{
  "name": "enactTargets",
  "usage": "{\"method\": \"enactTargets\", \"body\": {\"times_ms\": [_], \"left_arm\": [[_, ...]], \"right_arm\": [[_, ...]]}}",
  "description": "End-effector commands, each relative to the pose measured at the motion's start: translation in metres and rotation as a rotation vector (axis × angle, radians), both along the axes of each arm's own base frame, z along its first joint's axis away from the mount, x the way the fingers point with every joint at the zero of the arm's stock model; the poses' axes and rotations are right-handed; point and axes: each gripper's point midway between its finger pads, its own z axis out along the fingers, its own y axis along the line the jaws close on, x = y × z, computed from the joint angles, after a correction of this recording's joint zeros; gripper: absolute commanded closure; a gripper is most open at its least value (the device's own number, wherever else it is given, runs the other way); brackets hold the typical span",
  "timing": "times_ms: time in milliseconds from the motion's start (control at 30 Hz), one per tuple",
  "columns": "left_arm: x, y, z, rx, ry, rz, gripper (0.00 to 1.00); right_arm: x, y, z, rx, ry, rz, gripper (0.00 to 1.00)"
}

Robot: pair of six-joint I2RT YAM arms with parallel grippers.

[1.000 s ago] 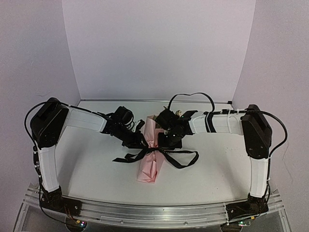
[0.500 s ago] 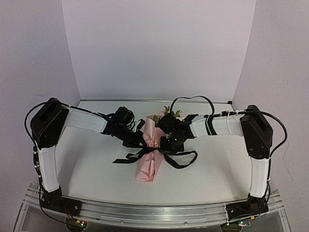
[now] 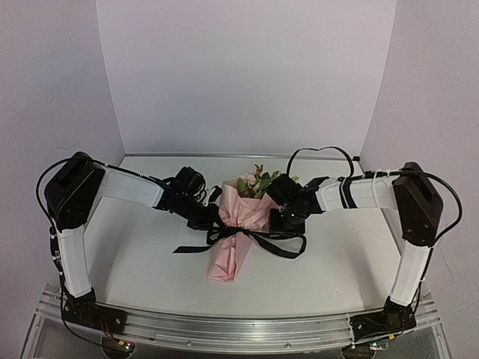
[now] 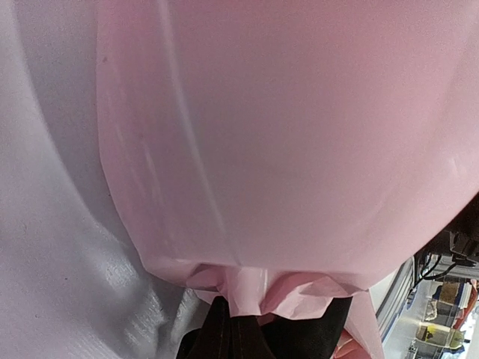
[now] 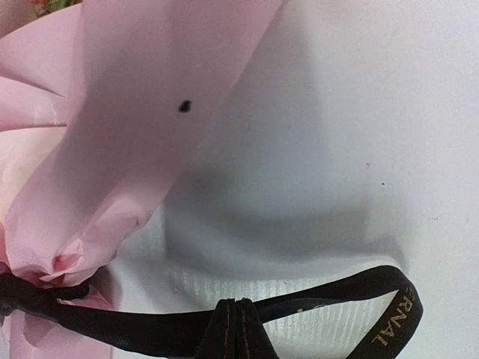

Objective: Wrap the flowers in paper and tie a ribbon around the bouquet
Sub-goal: Adjust the ribbon on the folded bouquet.

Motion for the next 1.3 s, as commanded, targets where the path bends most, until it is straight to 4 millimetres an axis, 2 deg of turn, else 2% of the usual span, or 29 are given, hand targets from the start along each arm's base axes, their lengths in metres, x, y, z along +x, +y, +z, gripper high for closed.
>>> {"method": "enactTargets", "body": {"times_ms": [0, 133, 233, 333, 433, 500, 567, 633, 733, 900, 1000, 1067, 1267], "left_arm": [[0.008, 0.012, 0.016, 0.010, -0.056, 0.020, 1.00], [0.009, 0.012, 0.017, 0.008, -0.055, 0.016, 1.00], [0.009, 0.010, 0.021, 0.001, -0.055, 0.012, 0.99], [0.013, 0.009, 0.041, -0.021, -0.094, 0.024, 0.72], [0.017, 0.017, 0.067, -0.030, -0.160, 0.058, 0.52], [0.017, 0.026, 0.082, -0.034, -0.198, 0.085, 0.42], [0.012, 0.038, 0.085, -0.024, -0.212, 0.107, 0.34], [0.005, 0.047, 0.084, -0.017, -0.213, 0.111, 0.32], [-0.015, 0.056, 0.068, -0.009, -0.189, 0.086, 0.36], [-0.049, 0.045, 0.055, -0.033, -0.161, 0.011, 0.37], [-0.049, 0.040, 0.041, -0.008, -0.123, 0.040, 0.37], [-0.046, 0.034, 0.039, -0.028, -0.108, 0.061, 0.37], [-0.025, 0.023, 0.026, 0.011, -0.095, 0.135, 0.44]], "right_arm": [[0.005, -0.019, 0.013, -0.013, -0.051, -0.050, 1.00], [0.005, -0.029, 0.011, -0.023, -0.056, -0.068, 1.00], [0.005, -0.025, 0.013, -0.006, -0.054, -0.057, 1.00], [0.007, -0.014, 0.017, 0.037, -0.047, -0.029, 1.00], [0.008, -0.005, 0.023, 0.068, -0.042, -0.007, 1.00], [0.008, 0.000, 0.025, 0.086, -0.037, 0.010, 0.97], [0.009, 0.003, 0.028, 0.095, -0.040, 0.018, 0.95], [0.008, 0.007, 0.030, 0.113, -0.029, 0.029, 0.93], [0.008, 0.009, 0.033, 0.121, -0.033, 0.036, 0.84], [0.009, 0.005, 0.041, 0.115, -0.058, 0.038, 0.61], [0.008, -0.002, 0.045, 0.096, -0.073, 0.029, 0.54], [0.006, -0.010, 0.046, 0.076, -0.085, 0.013, 0.50], [-0.006, -0.033, 0.050, 0.045, -0.110, -0.010, 0.46]]}}
